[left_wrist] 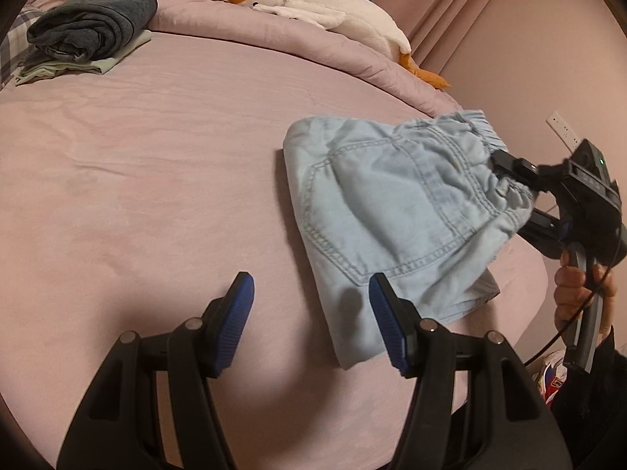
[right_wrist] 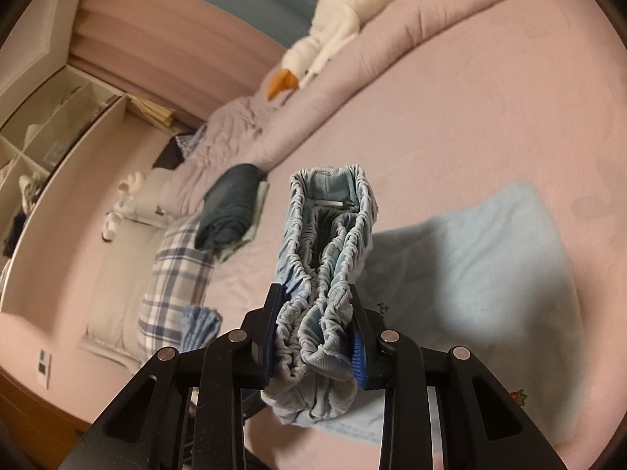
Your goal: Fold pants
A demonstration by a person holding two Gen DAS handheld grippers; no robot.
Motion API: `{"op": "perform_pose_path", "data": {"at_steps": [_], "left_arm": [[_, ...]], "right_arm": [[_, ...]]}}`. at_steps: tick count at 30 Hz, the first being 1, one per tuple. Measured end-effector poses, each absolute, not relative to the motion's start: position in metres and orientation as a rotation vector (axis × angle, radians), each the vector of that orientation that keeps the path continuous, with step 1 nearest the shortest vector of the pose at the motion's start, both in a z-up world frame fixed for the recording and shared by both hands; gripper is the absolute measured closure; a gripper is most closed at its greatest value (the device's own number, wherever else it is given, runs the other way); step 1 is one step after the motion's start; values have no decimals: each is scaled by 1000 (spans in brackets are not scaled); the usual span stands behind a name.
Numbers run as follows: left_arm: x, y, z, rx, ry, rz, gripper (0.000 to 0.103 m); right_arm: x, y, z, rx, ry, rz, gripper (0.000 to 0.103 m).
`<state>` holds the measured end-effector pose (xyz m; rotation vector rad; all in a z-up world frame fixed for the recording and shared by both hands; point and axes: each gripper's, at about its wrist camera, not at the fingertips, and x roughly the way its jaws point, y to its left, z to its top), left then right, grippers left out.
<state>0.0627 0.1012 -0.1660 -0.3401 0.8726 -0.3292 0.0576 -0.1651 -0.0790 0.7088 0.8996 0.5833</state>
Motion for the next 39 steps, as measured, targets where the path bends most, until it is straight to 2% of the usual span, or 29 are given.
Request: {"op": "perform_pose_path", "data": {"at_steps": [8,17,26,30,34,39], "left_arm": [[78,85,-164,-388,887,-365,39],[95,58,-162,-371,907,-390,39],[111,43,-162,-310,925,-384,39],[121,31,-156,-241,912,-379,39],[128,20,-151,-172,891,-370,39],[133,12,-148,-123,850,-363,39]], "right_arm": [[41,-209,-92,792,869,529,72],[42,-236,-135,918,936,493,72],[43,-250,-159,895,1009,411,70],[39,-251,-149,837,1017,376,65],[30,-251,-122,646,982,240,58],[12,-246,-90,463,855,190,58]]}}
